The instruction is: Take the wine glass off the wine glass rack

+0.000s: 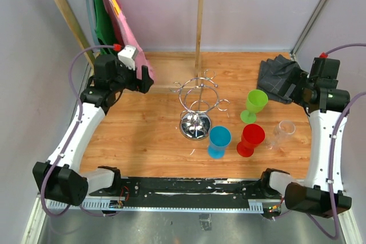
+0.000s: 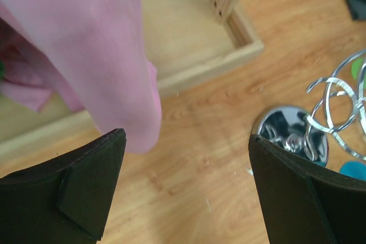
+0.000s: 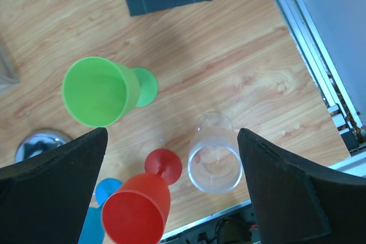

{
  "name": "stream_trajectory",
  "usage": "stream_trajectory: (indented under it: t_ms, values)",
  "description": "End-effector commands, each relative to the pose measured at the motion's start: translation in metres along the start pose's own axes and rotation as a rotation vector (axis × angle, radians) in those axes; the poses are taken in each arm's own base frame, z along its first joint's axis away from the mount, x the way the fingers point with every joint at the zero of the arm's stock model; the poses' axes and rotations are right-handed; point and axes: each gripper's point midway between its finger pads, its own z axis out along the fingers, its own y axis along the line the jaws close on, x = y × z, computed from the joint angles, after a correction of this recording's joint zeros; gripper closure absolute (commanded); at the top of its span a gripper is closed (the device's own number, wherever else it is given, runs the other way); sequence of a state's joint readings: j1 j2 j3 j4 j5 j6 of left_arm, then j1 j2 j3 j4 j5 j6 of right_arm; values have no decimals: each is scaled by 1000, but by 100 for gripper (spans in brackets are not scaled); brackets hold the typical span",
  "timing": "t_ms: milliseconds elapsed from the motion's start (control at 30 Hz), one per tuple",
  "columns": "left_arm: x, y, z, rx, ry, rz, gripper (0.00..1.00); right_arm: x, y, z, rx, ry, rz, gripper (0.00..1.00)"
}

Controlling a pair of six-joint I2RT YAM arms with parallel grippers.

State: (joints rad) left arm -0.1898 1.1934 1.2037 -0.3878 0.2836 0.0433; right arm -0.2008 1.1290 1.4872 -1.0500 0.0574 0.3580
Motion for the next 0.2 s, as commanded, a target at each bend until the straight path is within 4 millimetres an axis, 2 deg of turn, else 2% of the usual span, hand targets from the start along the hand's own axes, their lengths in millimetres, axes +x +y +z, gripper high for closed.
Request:
stream_trajectory:
  t_ms: [0,67,167]
  values:
    - [3,1,0,-3,-86,-1,6,9,-16,16,91,-30,6,2]
    - [8,3,1,-13,-84,-4,6,22,-19,23,98,-5,11,2]
    - [5,3,0,-18,-96,-5,7,29,-19,24,89,1,19,2]
